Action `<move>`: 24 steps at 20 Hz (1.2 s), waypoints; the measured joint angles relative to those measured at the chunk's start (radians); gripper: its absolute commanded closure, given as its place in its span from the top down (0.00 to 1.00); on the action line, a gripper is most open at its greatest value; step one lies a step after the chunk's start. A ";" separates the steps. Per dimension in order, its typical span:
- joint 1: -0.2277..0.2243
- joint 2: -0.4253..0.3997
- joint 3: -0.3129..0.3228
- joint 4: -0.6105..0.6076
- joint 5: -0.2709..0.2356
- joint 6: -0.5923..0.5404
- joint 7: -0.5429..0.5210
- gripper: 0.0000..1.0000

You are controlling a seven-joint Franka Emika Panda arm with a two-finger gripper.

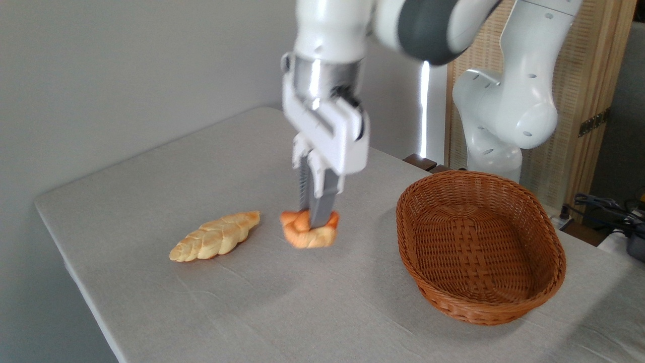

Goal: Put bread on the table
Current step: 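Lift the orange bun out and carry it beside the braided loaf, then lower the bun onto the table, open the gripper and lift away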

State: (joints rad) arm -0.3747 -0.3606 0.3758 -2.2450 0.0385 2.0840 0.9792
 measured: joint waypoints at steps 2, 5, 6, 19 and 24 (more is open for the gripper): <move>-0.008 0.090 -0.040 0.013 -0.016 0.025 -0.103 0.70; -0.009 0.252 -0.120 0.082 -0.021 0.033 -0.266 1.00; -0.009 0.310 -0.143 0.119 -0.021 0.037 -0.324 1.00; 0.019 0.423 -0.168 0.242 -0.021 0.038 -0.399 1.00; 0.020 0.422 -0.168 0.253 -0.022 0.038 -0.399 1.00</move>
State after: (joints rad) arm -0.3550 0.0616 0.2081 -1.9924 0.0169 2.1220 0.5805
